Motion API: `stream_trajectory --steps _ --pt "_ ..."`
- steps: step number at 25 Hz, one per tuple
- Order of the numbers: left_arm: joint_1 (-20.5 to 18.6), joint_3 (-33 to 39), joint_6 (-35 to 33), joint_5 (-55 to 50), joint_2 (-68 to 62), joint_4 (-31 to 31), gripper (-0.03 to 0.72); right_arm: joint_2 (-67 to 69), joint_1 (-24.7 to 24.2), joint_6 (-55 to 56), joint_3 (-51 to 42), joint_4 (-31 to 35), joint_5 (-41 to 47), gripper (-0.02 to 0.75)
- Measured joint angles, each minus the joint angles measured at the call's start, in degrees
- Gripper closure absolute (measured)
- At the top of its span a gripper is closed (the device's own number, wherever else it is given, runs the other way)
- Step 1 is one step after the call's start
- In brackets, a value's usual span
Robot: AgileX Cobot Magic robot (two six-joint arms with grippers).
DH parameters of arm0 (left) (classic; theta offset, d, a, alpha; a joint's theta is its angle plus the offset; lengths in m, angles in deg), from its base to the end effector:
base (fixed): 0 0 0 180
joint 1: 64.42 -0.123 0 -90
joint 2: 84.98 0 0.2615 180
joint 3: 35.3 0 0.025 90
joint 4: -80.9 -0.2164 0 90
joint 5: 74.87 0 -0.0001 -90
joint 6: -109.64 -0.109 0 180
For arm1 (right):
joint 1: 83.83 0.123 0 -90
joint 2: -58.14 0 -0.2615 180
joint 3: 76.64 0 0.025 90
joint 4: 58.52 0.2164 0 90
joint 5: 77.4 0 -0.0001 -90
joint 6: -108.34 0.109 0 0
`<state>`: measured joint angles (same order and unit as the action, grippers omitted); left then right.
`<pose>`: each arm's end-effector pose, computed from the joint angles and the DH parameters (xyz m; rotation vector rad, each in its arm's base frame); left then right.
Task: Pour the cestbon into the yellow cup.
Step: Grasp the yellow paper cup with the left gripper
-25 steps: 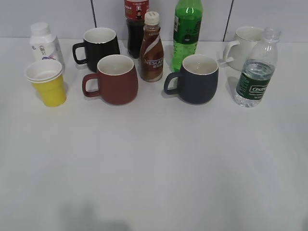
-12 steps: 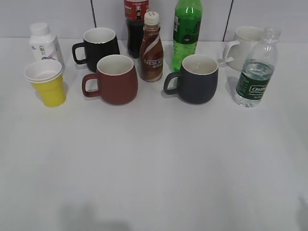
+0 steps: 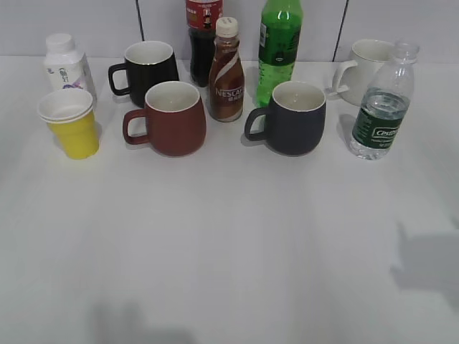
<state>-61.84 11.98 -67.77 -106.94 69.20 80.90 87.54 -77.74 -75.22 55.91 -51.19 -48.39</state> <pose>0.0695 -0.0031 0.2951 -0.0002 1.8360 -0.0633 0.0808 0.0154 0.2955 -0.0954 1.8444 0.1662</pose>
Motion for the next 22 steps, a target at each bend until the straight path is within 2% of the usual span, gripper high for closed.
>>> stream_trajectory --steps 5,10,14,19,22 --pt "0.0 2.9 0.0 19.0 -13.0 0.7 0.445 9.8 2.0 -1.5 -1.8 0.4 -12.2 0.166" --pt "0.0 3.2 0.0 27.1 -26.3 0.0 0.444 23.5 3.1 -1.8 -2.0 6.4 -18.5 0.167" --pt "0.5 6.4 0.0 35.7 -36.1 0.0 0.444 34.6 3.2 -1.8 -2.1 7.4 -25.0 0.172" --pt "5.7 13.4 0.0 54.7 -46.1 0.8 0.433 45.1 3.2 -1.8 -2.1 7.8 -36.9 0.171" --pt "9.3 14.3 0.0 62.9 -53.6 0.8 0.390 49.7 3.2 -1.7 -2.1 7.7 -43.1 0.173"
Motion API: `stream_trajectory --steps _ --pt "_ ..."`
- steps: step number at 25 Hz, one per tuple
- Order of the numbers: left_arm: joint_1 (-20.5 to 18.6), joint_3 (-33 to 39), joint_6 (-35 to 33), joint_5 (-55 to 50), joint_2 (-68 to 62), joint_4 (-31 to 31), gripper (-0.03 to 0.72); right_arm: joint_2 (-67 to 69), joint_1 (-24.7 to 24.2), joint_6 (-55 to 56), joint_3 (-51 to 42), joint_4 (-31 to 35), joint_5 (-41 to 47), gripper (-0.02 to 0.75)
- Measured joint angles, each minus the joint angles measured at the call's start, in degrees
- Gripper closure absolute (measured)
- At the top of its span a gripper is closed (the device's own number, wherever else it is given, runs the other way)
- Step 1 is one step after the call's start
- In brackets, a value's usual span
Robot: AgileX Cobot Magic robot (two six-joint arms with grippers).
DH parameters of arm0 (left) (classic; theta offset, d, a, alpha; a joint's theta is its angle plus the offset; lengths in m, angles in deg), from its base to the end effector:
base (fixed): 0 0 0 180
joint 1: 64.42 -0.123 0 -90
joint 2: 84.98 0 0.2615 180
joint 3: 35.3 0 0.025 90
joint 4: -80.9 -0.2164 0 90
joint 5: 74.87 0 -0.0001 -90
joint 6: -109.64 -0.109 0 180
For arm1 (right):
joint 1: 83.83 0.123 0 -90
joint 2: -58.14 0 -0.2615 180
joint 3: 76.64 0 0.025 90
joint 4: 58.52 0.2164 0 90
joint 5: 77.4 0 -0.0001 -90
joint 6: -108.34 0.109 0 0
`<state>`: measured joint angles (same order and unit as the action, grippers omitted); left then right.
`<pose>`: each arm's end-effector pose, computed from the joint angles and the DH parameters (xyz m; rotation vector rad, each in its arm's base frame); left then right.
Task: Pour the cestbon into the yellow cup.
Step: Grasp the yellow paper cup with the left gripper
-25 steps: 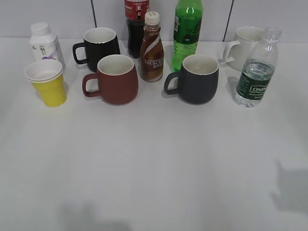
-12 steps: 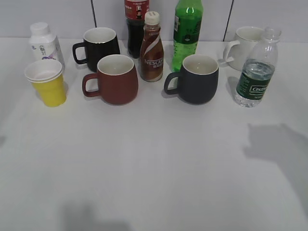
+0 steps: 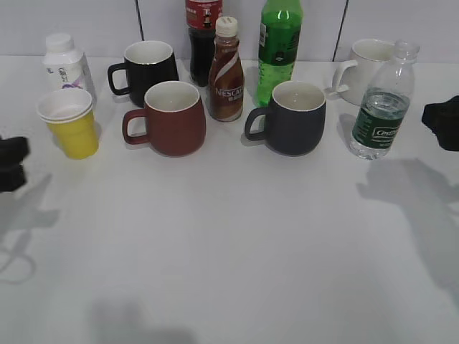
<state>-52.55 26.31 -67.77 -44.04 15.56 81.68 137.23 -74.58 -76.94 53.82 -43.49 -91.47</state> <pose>0.2055 -0.0424 0.1897 0.1400 1.9227 -0.1702 0.2318 0.0308 0.2181 0.0416 2.0091 0.1438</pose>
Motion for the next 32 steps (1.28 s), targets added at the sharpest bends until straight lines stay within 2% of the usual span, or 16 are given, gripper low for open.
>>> stream_trajectory --steps 3,6,8,11,15,27,32 --pt "1.7 0.1 0.0 11.1 -8.6 -0.4 0.267 3.6 0.0 0.6 0.0 0.0 -4.6 0.173" --pt "1.8 0.1 0.0 22.6 -16.9 -0.4 0.134 5.7 0.0 0.8 -0.1 -0.1 -8.1 0.173" --pt "1.8 0.1 0.0 29.8 -22.0 -0.4 0.097 6.5 0.0 0.9 -0.2 -0.6 -10.4 0.177" --pt "1.8 -1.5 0.0 35.8 -29.2 -0.8 0.083 7.1 0.0 1.0 -0.2 -1.6 -12.6 0.193" --pt "1.8 -4.9 0.0 37.6 -35.9 -0.8 0.082 7.4 0.0 1.2 -0.2 -3.4 -14.9 0.205" --pt "1.8 -17.4 -1.0 33.9 -43.7 0.0 0.083 7.4 0.0 1.5 -0.2 -7.4 -16.2 0.205" --pt "1.8 -20.3 -2.6 33.1 -46.7 0.1 0.114 8.0 0.0 1.5 -0.2 -9.1 -18.1 0.205"
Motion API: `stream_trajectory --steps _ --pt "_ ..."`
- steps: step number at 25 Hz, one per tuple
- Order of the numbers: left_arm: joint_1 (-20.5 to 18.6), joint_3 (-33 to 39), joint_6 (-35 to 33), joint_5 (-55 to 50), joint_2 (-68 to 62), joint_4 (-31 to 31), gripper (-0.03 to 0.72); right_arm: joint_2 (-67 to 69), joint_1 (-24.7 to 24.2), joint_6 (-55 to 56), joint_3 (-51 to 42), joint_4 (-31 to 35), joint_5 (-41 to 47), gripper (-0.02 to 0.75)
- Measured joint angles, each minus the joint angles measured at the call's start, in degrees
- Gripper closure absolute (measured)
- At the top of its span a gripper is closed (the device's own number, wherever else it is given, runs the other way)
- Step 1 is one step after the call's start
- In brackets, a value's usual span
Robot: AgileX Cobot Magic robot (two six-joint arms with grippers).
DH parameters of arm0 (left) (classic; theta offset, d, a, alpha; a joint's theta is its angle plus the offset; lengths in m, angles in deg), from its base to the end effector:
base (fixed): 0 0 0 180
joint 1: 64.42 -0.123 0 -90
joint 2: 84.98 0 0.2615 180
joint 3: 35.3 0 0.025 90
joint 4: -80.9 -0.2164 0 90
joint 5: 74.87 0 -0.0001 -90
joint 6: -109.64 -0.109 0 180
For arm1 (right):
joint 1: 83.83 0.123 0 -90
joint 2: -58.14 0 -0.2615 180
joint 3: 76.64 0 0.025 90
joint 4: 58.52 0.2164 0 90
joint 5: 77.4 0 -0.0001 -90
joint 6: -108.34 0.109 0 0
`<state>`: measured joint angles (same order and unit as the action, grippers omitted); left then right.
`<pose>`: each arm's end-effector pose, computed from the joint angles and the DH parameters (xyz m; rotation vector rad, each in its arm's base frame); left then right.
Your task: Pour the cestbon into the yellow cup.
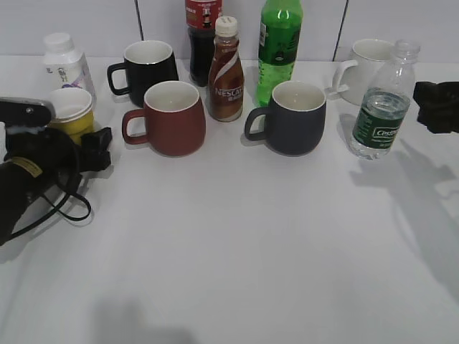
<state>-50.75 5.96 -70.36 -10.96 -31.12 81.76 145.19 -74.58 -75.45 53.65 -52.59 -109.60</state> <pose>0.3227 -0.0770 0.1029 0.1998 1.7981 -0.1623 0.2559 0.0356 0.2159 -0.0890 1.8255 0.0787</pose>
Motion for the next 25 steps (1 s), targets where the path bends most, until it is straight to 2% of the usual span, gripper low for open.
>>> stream_trajectory --steps 5,9,15,19,25 --pt "0.0 -0.1 0.0 0.2 -0.1 1.0 0.248 5.7 0.0 0.1 0.0 -1.3 -4.8 0.174" --pt "0.0 -0.1 0.0 1.1 -0.2 1.2 0.248 11.6 0.0 1.6 0.0 -2.6 -10.4 0.135" --pt "0.0 0.1 0.0 2.1 -0.2 1.2 0.248 18.4 0.0 5.8 0.0 -9.0 -18.3 0.107" --pt "0.0 2.5 0.0 4.7 -0.2 0.8 0.248 21.8 0.0 6.3 0.0 -10.6 -22.1 0.082" --pt "0.0 6.3 0.0 5.1 2.2 -3.3 0.248 27.8 0.0 6.6 3.9 -11.0 -26.2 0.078"
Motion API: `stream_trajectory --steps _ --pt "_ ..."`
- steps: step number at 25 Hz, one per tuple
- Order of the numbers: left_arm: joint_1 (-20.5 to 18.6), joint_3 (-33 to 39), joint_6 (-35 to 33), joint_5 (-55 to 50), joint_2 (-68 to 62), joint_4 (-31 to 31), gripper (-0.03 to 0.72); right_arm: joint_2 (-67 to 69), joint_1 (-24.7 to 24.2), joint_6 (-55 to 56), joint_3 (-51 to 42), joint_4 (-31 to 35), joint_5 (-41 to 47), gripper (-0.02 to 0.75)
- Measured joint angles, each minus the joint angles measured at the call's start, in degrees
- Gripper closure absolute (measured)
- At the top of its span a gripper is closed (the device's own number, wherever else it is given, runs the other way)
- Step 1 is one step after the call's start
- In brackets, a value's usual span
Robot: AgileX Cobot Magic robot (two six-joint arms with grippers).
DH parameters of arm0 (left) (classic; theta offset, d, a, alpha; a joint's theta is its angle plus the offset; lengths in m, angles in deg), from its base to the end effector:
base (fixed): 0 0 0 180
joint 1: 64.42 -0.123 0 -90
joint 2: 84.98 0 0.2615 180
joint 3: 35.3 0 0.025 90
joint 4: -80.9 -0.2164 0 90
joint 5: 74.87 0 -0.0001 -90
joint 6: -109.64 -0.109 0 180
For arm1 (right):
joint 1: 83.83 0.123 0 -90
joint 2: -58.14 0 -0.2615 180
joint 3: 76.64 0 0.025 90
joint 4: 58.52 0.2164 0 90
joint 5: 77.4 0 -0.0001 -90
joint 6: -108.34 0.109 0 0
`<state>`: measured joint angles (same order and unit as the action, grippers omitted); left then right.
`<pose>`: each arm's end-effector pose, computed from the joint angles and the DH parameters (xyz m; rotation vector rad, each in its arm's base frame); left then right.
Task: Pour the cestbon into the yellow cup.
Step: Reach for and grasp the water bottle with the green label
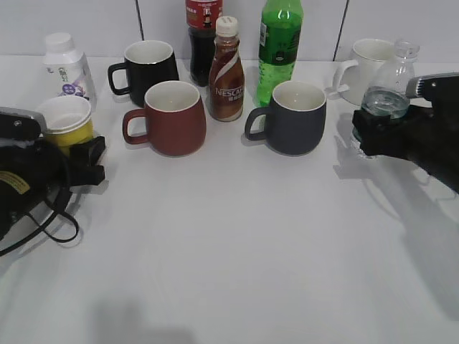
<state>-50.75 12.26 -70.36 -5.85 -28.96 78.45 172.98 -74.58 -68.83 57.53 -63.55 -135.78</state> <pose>0.2992 -0.0773 0.1057 0.2556 1.7754 -0.1958 0.3059 0.0581 0.1410 -0.1950 1.7795 0.1850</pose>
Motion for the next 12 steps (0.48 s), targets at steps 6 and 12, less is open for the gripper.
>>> stream_trajectory --steps 6,12 --pt "0.0 2.3 0.0 0.1 3.9 -6.5 0.248 5.0 0.0 1.0 6.4 -0.1 -0.3 0.113" --pt "0.0 3.9 2.5 0.2 4.8 -16.3 0.248 6.8 0.0 1.1 7.8 -0.1 -0.6 0.256"
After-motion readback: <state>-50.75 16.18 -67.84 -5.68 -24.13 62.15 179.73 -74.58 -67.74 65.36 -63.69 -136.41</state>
